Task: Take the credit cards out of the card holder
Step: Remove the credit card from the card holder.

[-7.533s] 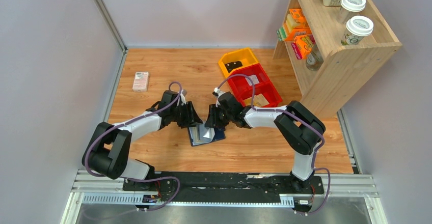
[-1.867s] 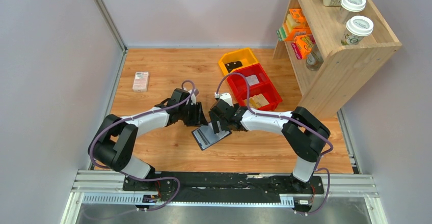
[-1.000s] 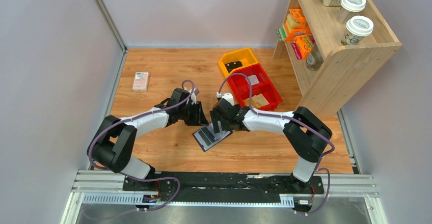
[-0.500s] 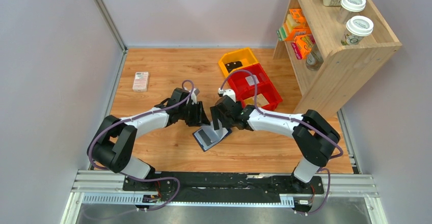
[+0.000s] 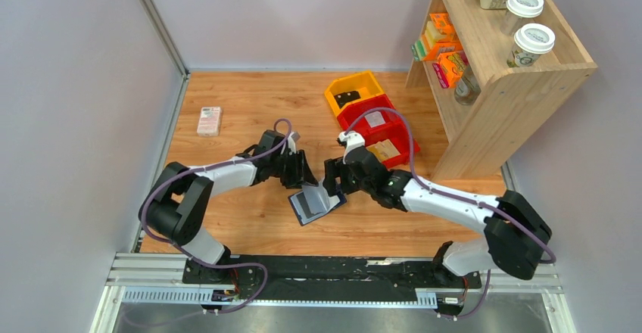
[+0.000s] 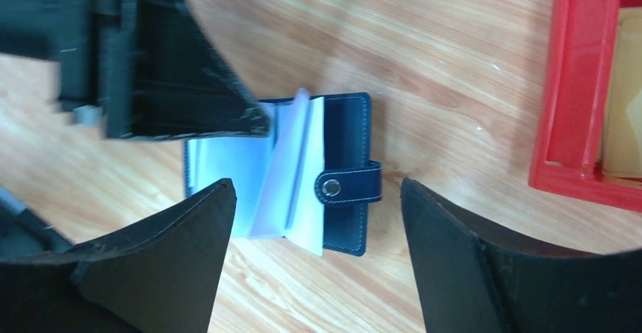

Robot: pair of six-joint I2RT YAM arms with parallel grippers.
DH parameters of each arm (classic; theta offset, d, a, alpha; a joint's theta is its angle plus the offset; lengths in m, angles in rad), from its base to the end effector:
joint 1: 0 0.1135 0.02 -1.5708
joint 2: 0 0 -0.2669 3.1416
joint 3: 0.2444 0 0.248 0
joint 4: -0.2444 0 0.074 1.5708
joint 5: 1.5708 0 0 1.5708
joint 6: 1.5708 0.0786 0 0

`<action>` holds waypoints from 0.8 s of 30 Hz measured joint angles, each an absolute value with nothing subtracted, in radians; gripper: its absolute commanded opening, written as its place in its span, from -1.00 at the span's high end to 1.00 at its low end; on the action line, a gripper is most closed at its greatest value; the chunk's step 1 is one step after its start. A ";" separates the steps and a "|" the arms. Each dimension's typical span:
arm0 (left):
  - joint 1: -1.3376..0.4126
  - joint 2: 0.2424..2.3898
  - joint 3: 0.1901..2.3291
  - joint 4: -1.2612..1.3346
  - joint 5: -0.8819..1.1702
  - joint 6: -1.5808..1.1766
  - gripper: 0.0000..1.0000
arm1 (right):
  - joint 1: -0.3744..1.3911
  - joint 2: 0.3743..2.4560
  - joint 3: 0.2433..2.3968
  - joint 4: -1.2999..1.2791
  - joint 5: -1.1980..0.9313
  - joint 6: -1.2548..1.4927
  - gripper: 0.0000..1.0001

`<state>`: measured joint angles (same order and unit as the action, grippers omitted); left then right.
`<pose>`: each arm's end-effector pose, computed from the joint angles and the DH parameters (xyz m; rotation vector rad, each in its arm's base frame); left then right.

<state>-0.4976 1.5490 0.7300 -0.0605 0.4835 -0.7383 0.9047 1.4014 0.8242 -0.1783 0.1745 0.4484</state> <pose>0.2584 -0.1819 0.1349 -0.0843 2.6518 -1.0825 0.2082 0.2429 0.1917 -0.4469 2.3189 0.4771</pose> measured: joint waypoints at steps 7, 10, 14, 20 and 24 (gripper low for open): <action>-0.515 1.650 0.781 -0.028 0.504 -0.781 0.05 | 0.904 1.290 0.738 -0.047 0.032 0.429 0.08; -0.522 1.670 0.797 -0.016 0.513 -0.800 0.05 | 0.904 1.295 0.733 -0.017 -0.055 0.430 0.26; -0.530 1.674 0.817 -0.019 0.513 -0.819 0.05 | 0.916 1.324 0.733 0.031 -0.157 0.434 0.27; -0.535 1.674 0.837 -0.037 0.504 -0.851 0.05 | 0.984 1.411 0.748 0.049 -0.187 0.434 0.28; -0.535 1.674 0.837 -0.041 0.504 -0.873 0.05 | 1.016 1.437 0.750 0.044 -0.080 0.450 0.28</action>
<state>-0.5354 1.6741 0.8368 -0.0414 0.5037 -0.8730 1.0161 1.4372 0.7498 0.0444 -0.0795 0.4496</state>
